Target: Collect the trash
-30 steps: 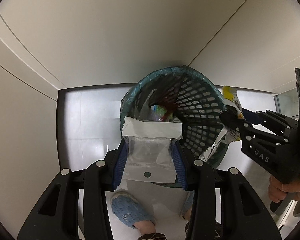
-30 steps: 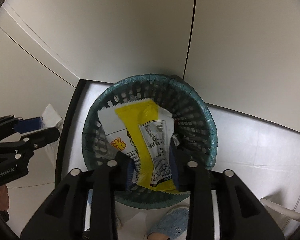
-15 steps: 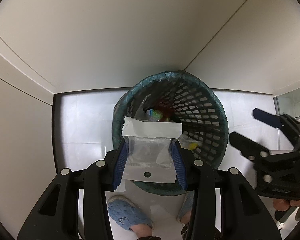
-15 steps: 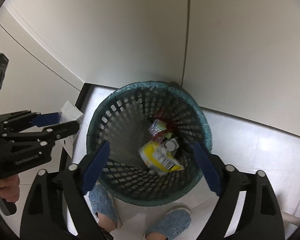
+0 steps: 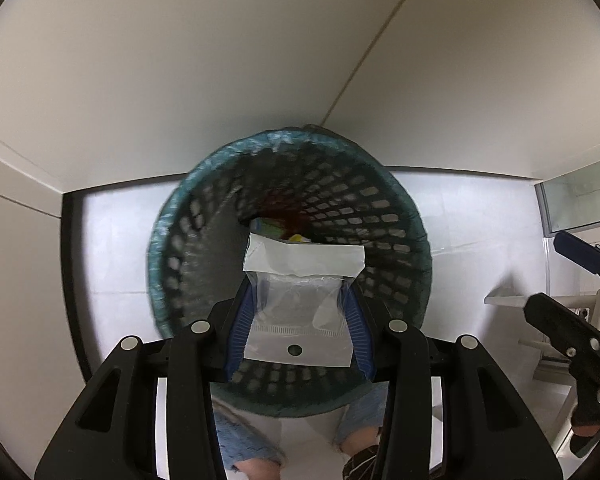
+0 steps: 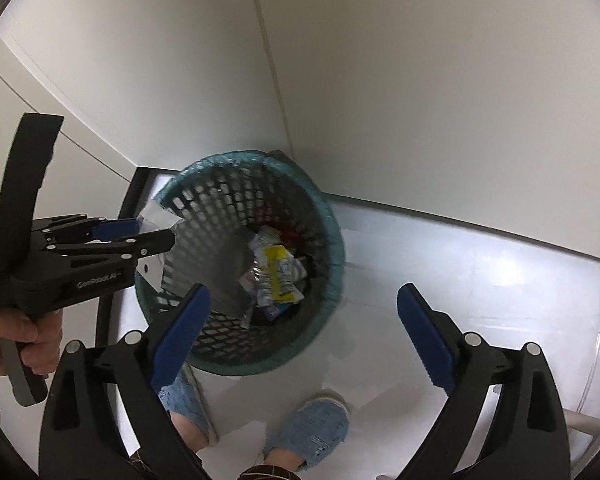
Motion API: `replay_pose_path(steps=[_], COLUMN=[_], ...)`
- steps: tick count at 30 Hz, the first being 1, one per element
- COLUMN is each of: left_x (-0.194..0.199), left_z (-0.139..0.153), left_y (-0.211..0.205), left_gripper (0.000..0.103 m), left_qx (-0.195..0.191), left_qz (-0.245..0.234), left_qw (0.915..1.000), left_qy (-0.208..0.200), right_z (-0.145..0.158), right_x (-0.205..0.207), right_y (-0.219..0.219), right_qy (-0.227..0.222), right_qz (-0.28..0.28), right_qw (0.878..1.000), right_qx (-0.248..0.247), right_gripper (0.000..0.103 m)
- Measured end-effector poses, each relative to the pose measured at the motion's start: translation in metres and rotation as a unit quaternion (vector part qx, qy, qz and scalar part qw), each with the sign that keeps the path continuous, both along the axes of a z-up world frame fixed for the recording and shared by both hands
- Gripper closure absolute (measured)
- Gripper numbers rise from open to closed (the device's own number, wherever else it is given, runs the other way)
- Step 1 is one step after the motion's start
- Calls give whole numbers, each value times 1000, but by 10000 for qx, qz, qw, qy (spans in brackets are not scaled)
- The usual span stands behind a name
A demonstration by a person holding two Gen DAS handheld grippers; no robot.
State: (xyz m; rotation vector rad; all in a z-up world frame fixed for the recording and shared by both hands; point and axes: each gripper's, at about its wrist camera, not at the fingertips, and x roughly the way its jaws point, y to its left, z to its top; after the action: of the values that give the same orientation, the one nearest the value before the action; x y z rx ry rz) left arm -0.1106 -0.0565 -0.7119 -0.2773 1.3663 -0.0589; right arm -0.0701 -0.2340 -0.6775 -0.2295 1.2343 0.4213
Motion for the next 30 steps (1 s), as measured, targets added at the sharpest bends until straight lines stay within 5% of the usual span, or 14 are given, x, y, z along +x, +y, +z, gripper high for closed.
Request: replay_pose_path(steps=[8,10,19,30], left_x=[3,2,-8,-29], left_z=[-7,-5,8,72], left_y=[-18,-19,-13,9], left_gripper=[47,32,12,6], left_qx=[27,79,209,297], left_qz=[-268,-268,-189,-42], left_qw=[9996,9996,9996,9995], left_qy=[55,26,12,-134], right_z=[3,1,18,79], right_x=[4,4,0,-6], right_y=[-15,-13,-7,-1], right_qy=[37,41,25,-63], right_qz=[-215,-233,-209,-413], right_qw=[9997,9996,9997,9989], right_qx=[108,127,128,204], right_gripper=[12,12,12,8])
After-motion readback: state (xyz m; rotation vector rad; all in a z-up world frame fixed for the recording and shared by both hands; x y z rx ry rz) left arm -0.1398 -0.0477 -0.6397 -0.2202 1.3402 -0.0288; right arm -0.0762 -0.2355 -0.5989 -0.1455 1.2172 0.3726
